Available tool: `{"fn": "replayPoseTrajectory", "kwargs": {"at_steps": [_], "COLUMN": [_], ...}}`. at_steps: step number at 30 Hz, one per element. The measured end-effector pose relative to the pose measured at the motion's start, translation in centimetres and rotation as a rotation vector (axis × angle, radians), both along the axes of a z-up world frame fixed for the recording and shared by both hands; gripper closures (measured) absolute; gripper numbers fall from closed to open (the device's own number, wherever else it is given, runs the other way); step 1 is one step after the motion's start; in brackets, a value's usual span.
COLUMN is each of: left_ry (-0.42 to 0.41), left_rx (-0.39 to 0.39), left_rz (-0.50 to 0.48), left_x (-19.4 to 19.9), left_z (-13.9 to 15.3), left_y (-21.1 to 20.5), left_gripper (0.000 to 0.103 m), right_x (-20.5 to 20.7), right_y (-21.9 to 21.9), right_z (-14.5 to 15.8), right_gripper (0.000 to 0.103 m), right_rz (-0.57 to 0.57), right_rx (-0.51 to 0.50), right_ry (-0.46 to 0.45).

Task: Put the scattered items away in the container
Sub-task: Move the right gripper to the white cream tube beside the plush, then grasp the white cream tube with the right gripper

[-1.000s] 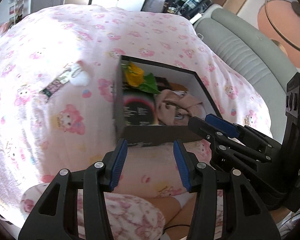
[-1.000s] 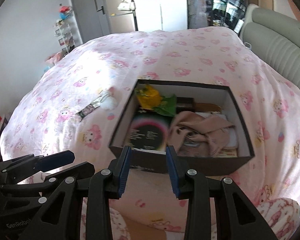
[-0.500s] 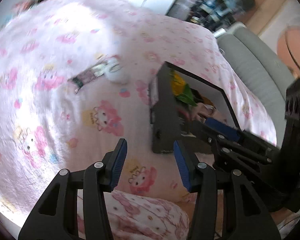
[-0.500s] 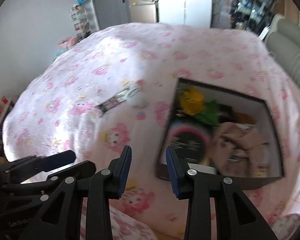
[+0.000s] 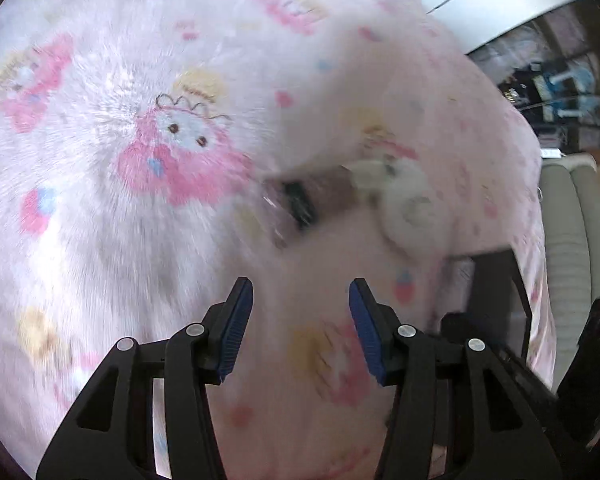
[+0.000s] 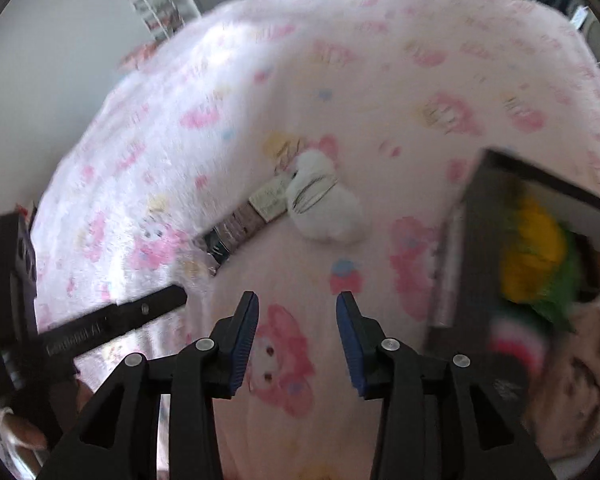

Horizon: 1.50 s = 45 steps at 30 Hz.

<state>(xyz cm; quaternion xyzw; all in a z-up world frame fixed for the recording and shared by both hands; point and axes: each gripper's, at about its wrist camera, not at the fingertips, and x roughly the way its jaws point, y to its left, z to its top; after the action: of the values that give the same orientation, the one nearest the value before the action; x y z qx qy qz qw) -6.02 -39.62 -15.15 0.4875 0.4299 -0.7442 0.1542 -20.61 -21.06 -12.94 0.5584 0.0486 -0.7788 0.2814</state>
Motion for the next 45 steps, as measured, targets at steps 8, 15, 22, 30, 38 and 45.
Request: {"fn": "replayPoseTrajectory", "kwargs": {"at_steps": [8, 15, 22, 30, 38, 45], "left_ry": [0.069, 0.102, 0.132, 0.114, 0.024, 0.056], "left_rx": [0.190, 0.139, 0.175, 0.179, 0.205, 0.221], "left_rz": [0.028, -0.013, -0.100, -0.110, 0.068, 0.089], "left_x": [-3.2, -3.9, 0.2, 10.1, 15.5, 14.3], "left_z": [-5.5, -5.0, -2.3, -1.0, -5.0, -5.4], "left_y": [-3.4, -2.1, 0.8, 0.6, -1.3, -1.3], "left_gripper": [0.048, 0.072, 0.088, 0.088, 0.084, 0.064], "right_x": [-1.2, -0.5, 1.6, 4.2, 6.0, 5.8], "right_y": [-2.0, -1.0, -0.2, -0.3, -3.3, -7.2], "right_z": [-4.8, -4.7, -3.3, -2.5, -3.7, -6.8], "right_gripper": [0.067, 0.067, 0.067, 0.067, 0.062, 0.053], "right_rz": [-0.015, -0.034, -0.040, 0.039, 0.158, 0.242], "right_rx": [0.018, -0.018, -0.041, -0.075, -0.060, -0.066], "right_ry": [-0.033, -0.045, -0.045, -0.066, -0.067, -0.122]}}
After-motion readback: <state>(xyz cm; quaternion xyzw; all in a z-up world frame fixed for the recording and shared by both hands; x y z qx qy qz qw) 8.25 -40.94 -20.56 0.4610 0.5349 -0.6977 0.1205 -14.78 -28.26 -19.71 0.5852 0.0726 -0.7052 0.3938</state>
